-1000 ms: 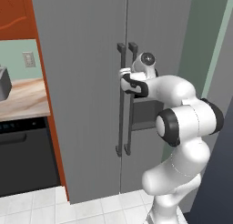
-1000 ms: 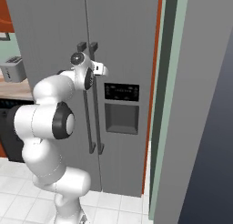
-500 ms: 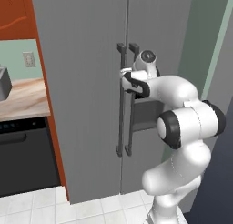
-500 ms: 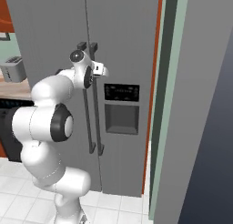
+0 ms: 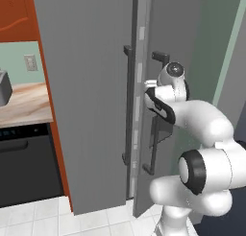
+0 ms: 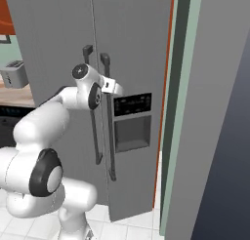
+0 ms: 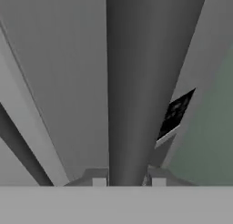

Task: Gather the cucumber and lemon from the fridge and place them on a tray on the dining counter. Then gather the steak and fish from the fridge and place them on the other tray.

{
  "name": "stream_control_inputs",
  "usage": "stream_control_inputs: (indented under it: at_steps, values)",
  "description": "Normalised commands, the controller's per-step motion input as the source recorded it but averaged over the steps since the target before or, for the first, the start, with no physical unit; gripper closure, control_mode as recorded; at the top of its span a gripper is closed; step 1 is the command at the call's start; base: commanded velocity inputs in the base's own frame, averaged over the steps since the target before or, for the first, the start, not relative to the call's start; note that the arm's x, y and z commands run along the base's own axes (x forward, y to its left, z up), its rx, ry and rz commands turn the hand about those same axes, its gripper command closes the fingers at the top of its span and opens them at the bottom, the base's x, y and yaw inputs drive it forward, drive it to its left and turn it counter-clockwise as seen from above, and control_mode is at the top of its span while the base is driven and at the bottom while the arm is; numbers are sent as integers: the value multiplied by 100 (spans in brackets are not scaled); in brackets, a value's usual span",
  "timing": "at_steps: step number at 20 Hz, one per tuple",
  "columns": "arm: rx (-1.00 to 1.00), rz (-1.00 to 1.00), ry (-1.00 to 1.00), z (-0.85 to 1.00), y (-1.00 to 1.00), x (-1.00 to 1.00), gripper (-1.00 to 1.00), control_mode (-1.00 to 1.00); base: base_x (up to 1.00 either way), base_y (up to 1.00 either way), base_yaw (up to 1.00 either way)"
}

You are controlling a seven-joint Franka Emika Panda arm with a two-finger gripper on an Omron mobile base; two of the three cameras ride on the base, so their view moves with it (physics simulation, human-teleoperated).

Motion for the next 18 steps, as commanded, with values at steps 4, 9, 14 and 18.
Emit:
stream_control_inputs:
  at_steps: [4, 9, 14, 18]
  values:
    - [0, -14, 0, 0, -54, -94, 100, -100, 0, 0, 0]
    - [0, -12, 0, 0, -58, -68, 100, -100, 0, 0, 0]
    - [0, -11, 0, 0, -54, -61, 100, -100, 0, 0, 0]
    - [0, -10, 0, 0, -38, -41, -100, -100, 0, 0, 0]
